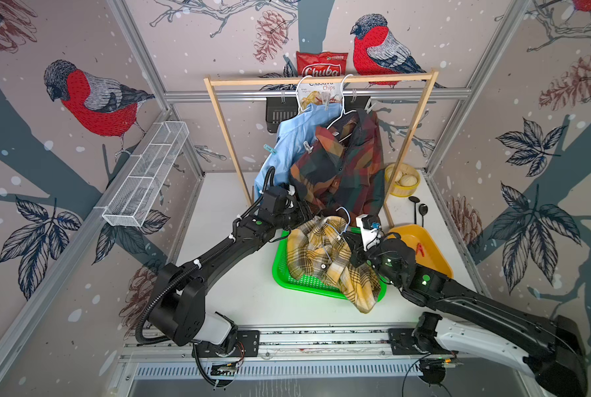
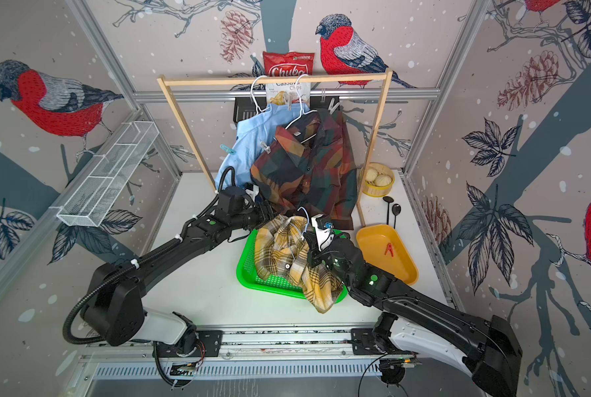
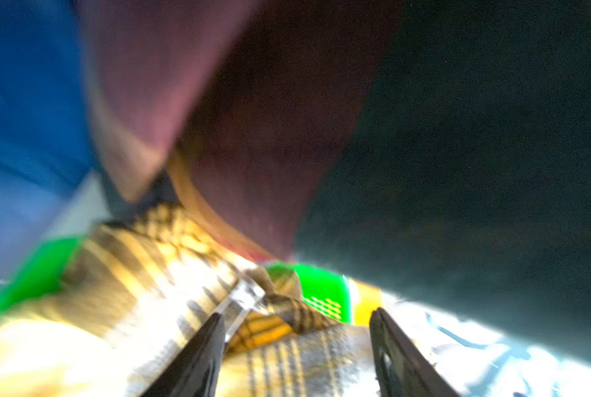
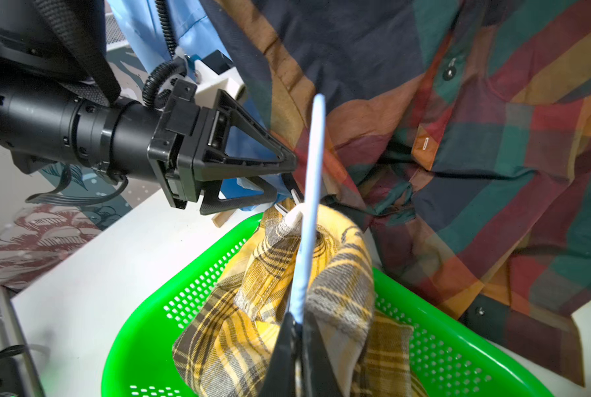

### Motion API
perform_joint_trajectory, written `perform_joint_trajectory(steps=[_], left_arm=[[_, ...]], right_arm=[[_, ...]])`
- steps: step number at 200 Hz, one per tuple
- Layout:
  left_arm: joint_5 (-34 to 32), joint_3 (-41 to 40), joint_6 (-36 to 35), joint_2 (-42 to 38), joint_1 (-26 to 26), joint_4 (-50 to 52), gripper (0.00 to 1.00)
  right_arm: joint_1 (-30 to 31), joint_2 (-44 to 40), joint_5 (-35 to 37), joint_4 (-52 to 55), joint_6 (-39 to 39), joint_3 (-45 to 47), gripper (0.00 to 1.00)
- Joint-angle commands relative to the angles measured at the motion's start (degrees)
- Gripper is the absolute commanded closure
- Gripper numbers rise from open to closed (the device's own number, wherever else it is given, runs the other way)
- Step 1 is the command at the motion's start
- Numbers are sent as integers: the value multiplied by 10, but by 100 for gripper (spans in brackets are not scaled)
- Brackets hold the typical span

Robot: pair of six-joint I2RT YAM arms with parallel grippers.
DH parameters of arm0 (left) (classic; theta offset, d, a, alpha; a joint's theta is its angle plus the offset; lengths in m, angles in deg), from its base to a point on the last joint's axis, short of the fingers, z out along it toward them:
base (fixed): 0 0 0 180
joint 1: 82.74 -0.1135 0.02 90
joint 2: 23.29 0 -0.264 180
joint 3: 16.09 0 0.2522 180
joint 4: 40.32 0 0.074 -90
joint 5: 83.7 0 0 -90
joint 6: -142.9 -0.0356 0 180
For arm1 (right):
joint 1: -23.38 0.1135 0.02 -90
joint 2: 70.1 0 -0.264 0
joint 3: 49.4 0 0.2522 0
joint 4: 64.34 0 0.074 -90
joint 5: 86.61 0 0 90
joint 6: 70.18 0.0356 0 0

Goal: Remove the clothespins securing long-sleeve shirts to the hanger
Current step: Remove the clamp from the hanger.

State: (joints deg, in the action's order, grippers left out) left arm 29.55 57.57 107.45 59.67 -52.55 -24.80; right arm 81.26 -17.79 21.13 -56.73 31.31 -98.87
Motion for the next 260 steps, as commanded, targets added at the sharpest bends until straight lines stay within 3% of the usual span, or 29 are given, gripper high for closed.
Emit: perform_joint_trajectory(steps=[1, 67, 200, 260], left_arm=[[19, -6, 51, -12, -3, -25, 34], [32, -24, 62, -5, -28, -2, 37], [50, -40, 89, 36, -44, -34, 53], [57, -50, 122, 29, -51, -66, 49]], right_arm=[[21, 11, 74, 10, -29, -12, 96], [98, 64, 165, 20, -61, -41, 97], [124, 101, 181, 19, -66, -51, 97], [138, 119, 195, 19, -67, -53, 96]])
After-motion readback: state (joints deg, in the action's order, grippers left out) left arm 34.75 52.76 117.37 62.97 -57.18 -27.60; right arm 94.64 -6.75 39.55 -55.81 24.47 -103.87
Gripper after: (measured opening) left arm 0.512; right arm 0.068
